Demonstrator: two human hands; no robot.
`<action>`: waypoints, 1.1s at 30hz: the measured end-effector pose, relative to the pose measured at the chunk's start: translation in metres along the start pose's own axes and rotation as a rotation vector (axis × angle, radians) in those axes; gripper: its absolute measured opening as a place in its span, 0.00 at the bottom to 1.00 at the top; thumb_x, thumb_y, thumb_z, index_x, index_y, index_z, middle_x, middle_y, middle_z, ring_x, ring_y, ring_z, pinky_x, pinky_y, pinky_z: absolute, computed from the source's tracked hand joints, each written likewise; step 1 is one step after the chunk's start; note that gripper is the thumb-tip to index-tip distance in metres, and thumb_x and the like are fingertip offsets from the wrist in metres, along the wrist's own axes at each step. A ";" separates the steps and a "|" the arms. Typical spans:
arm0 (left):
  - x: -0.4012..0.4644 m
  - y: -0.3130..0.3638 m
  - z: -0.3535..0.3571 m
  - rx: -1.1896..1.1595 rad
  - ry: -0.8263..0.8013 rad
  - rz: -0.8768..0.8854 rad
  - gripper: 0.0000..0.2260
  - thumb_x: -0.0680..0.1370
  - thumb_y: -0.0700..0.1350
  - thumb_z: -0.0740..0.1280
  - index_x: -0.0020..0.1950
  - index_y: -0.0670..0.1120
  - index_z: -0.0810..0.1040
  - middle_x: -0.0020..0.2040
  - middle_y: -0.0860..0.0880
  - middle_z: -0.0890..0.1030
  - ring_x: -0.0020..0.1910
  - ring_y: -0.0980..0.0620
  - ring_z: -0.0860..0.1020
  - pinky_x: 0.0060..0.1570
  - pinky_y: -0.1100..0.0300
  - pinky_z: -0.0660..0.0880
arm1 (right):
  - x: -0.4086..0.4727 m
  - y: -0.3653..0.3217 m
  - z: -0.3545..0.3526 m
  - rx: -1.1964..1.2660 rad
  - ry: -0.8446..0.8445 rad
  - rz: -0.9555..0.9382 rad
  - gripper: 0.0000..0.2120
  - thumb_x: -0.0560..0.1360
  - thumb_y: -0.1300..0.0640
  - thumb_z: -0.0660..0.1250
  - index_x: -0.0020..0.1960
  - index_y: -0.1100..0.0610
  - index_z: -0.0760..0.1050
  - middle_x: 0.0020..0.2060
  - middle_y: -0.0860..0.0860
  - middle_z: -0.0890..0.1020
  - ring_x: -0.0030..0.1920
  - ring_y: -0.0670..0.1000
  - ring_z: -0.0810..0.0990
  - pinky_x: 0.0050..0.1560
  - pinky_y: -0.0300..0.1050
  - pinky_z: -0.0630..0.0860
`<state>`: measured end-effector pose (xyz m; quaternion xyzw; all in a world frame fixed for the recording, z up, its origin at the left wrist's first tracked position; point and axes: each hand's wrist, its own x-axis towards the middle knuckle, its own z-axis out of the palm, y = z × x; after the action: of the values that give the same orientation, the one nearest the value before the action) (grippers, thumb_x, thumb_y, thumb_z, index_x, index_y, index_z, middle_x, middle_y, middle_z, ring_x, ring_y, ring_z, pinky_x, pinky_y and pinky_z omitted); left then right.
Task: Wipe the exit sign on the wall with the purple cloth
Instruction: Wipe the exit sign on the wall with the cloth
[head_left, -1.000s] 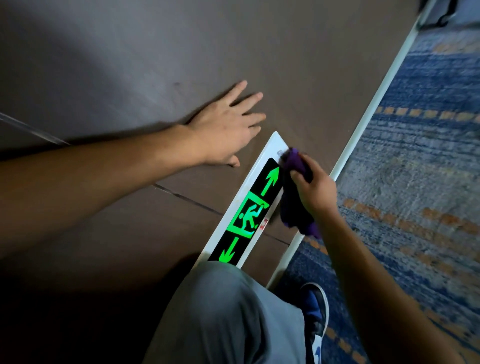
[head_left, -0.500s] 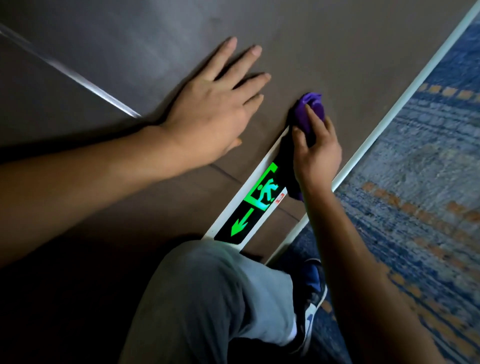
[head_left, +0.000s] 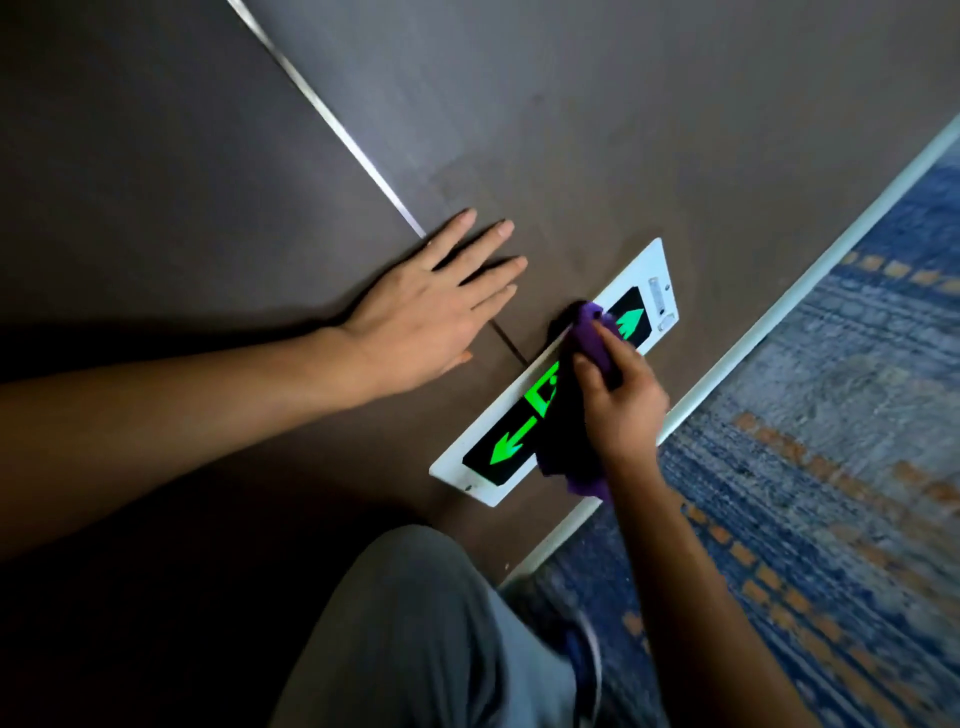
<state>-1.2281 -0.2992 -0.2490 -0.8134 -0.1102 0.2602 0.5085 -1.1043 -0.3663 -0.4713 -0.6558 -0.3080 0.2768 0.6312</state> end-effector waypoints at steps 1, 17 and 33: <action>-0.001 0.000 0.000 -0.006 -0.005 0.002 0.38 0.80 0.64 0.61 0.83 0.44 0.57 0.85 0.44 0.52 0.83 0.35 0.44 0.79 0.34 0.46 | 0.008 0.006 -0.012 0.016 0.047 0.022 0.22 0.77 0.49 0.70 0.71 0.42 0.77 0.66 0.48 0.81 0.63 0.51 0.81 0.57 0.34 0.68; -0.026 0.027 0.024 -0.033 0.163 -0.153 0.37 0.78 0.64 0.64 0.81 0.46 0.64 0.83 0.44 0.59 0.83 0.37 0.49 0.80 0.36 0.46 | -0.009 0.010 0.033 -0.041 0.034 -0.067 0.23 0.80 0.45 0.66 0.75 0.38 0.71 0.75 0.45 0.72 0.69 0.53 0.77 0.59 0.42 0.71; -0.057 0.051 0.028 -0.087 0.173 -0.257 0.34 0.77 0.61 0.67 0.80 0.48 0.66 0.84 0.45 0.57 0.84 0.38 0.48 0.80 0.35 0.45 | -0.052 0.001 0.028 0.285 0.278 0.005 0.20 0.79 0.47 0.66 0.71 0.41 0.76 0.62 0.41 0.82 0.62 0.43 0.79 0.67 0.41 0.73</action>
<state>-1.2955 -0.3257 -0.2858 -0.8333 -0.1801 0.1170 0.5094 -1.1600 -0.3871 -0.4749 -0.5926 -0.1739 0.2259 0.7533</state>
